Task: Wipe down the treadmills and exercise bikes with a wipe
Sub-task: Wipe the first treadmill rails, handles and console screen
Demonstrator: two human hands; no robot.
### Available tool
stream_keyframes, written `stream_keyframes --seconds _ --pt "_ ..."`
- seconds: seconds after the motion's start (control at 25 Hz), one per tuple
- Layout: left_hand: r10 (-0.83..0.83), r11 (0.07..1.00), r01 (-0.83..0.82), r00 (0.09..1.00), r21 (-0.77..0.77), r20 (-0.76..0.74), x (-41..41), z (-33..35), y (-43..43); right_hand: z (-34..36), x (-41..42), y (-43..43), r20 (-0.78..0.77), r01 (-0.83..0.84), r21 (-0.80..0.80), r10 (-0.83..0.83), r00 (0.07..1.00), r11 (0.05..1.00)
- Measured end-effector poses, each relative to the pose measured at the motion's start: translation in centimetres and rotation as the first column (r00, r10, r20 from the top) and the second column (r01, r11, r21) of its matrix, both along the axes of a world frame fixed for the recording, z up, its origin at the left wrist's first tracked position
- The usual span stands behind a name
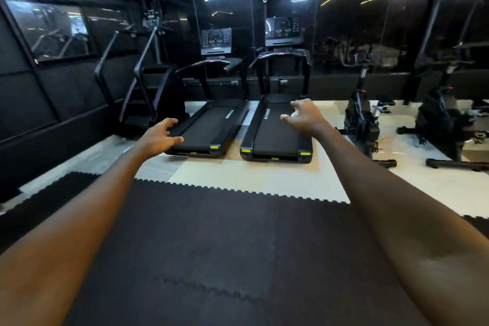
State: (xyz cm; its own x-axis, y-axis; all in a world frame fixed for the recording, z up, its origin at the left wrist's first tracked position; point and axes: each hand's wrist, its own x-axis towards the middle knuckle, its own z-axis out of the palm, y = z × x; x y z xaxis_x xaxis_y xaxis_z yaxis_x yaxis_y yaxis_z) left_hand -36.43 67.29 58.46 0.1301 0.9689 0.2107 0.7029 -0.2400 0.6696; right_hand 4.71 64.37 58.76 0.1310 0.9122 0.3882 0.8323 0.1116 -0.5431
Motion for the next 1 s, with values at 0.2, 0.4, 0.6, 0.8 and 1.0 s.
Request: stream_keyframes --seconds 0.2,0.4,0.6,0.8,1.0 --pt "0.056 0.998 -0.056 0.998 0.032 -0.004 -0.6 2.1 9.1 2.4 -0.4 11.0 0.004 -0.076 0.011 0.076 0.997 0.997" --pt "0.082 0.996 -0.08 0.996 0.04 -0.04 -1.7 2.4 20.0 3.2 -2.4 22.9 -0.023 -0.106 0.002 0.106 0.994 0.994" --pt "0.07 0.995 -0.065 0.996 0.081 -0.055 -3.0 2.9 33.4 3.9 -4.0 35.4 -0.064 -0.091 0.02 0.092 0.994 0.996" --pt "0.044 0.998 -0.041 0.997 0.053 -0.058 -4.1 3.1 46.5 4.6 -6.6 48.1 -0.051 -0.084 0.013 0.084 0.995 0.996" --pt "0.046 0.998 -0.039 0.993 0.056 -0.113 -4.4 3.4 58.5 4.1 -8.1 59.9 -0.076 -0.088 -0.005 0.087 0.993 0.996"
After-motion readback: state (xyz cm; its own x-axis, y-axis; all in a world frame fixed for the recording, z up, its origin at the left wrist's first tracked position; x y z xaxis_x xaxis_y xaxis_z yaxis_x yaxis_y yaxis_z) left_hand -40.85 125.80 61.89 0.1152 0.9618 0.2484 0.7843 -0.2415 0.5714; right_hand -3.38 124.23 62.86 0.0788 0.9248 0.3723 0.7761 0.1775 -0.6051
